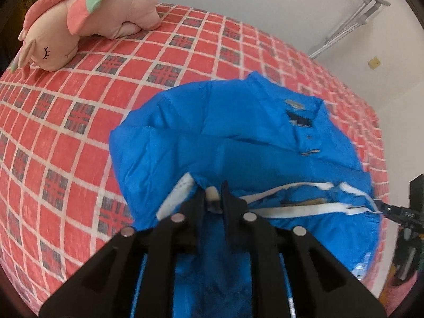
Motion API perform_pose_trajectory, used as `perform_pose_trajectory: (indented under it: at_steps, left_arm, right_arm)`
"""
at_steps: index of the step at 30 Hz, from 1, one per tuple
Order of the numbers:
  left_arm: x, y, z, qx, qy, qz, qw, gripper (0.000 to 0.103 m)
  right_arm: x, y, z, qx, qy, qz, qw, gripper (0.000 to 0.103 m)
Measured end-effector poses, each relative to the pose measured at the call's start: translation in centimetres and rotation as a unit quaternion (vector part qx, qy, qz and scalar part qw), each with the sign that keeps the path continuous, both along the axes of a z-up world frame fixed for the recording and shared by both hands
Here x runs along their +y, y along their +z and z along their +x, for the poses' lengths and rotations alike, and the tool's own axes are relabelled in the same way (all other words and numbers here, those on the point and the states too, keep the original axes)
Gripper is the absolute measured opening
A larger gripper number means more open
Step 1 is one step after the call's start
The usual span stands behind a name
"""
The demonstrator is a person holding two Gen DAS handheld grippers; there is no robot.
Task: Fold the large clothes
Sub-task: 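Lift the hem with both tools and fold it up toward the collar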
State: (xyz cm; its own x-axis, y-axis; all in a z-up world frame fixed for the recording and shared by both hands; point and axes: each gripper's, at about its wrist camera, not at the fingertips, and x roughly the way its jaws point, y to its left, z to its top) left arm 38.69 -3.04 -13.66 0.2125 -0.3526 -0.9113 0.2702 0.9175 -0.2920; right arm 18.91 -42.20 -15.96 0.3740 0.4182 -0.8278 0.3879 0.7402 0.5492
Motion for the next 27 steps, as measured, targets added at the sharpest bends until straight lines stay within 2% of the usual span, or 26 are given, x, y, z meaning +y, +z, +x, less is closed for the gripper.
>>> perform_pose_trajectory:
  at_steps: [1, 2, 3, 5, 7, 9, 11, 14, 15, 16, 17, 18, 19, 20, 21, 22, 27]
  left_arm:
    - [0.3, 0.7, -0.2, 0.002, -0.001, -0.011, 0.9999, 0.028]
    - [0.7, 1.5, -0.4, -0.001, -0.002, -0.019, 0.9998, 0.038]
    - [0.9, 2.2, -0.8, -0.009, -0.001, -0.022, 0.9997, 0.051]
    - [1.6, 4.2, -1.7, -0.035, -0.01, -0.021, 0.9991, 0.055]
    - [2.3, 5.4, -2.6, -0.056, -0.016, -0.013, 0.9982, 0.064]
    - [3.0, 5.4, -3.5, -0.076, -0.022, 0.021, 0.9966, 0.07]
    - [3.2, 4.5, -3.9, -0.071, -0.026, 0.042, 0.9963, 0.07]
    - [3.6, 2.2, -4.6, -0.044, -0.032, 0.048, 0.9974, 0.07]
    - [3.6, 1.7, -4.9, -0.038, -0.036, 0.049, 0.9974, 0.07]
    - [3.4, 1.0, -5.3, -0.036, -0.04, 0.055, 0.997, 0.067]
    - [3.3, 0.7, -5.5, -0.036, -0.043, 0.057, 0.9968, 0.063]
    - [2.9, 0.4, -5.9, -0.033, -0.052, 0.054, 0.9967, 0.038]
    - [2.8, 0.2, -6.2, -0.03, -0.057, 0.051, 0.9966, 0.021]
    - [2.8, 0.4, -6.4, -0.033, -0.059, 0.047, 0.9966, 0.015]
    - [2.7, 0.8, -6.8, -0.041, -0.062, 0.043, 0.9963, 0.008]
    - [2.6, 1.5, -7.3, -0.053, -0.064, 0.042, 0.9957, 0.006]
    - [2.5, 6.0, -9.5, -0.107, -0.075, 0.015, 0.9913, 0.004]
  right_arm:
    - [0.1, 0.7, -0.2, -0.006, 0.002, -0.004, 1.0, 0.048]
    - [0.2, 1.9, -0.8, -0.017, 0.002, -0.028, 0.999, 0.072]
    - [0.4, 2.8, -1.1, -0.026, 0.008, -0.052, 0.998, 0.078]
    - [0.8, 3.9, -1.7, -0.036, 0.024, -0.068, 0.997, 0.078]
    - [1.0, 4.0, -2.3, -0.034, 0.031, -0.07, 0.996, 0.078]
    - [1.2, 3.1, -2.7, -0.019, 0.041, -0.088, 0.995, 0.078]
    - [1.5, 1.4, -2.9, -0.003, 0.049, -0.085, 0.995, 0.078]
    - [2.4, -0.6, -3.0, 0.011, 0.066, -0.077, 0.995, 0.078]
    - [2.8, -1.0, -3.1, 0.015, 0.071, -0.08, 0.994, 0.073]
    - [3.3, -1.4, -3.0, 0.019, 0.078, -0.083, 0.993, 0.065]
    - [3.6, -1.5, -3.1, 0.021, 0.08, -0.088, 0.993, 0.043]
    - [4.0, -1.3, -3.2, 0.017, 0.082, -0.093, 0.992, 0.026]
    - [4.2, -1.0, -3.4, 0.012, 0.084, -0.096, 0.992, 0.021]
    - [4.5, -0.2, -3.7, 0.004, 0.087, -0.105, 0.991, 0.014]
    - [4.7, 0.4, -3.9, -0.002, 0.091, -0.114, 0.989, 0.011]
    - [4.9, 1.4, -4.4, -0.012, 0.093, -0.121, 0.988, 0.01]
    - [4.3, 6.0, -6.2, -0.068, 0.09, -0.103, 0.988, 0.009]
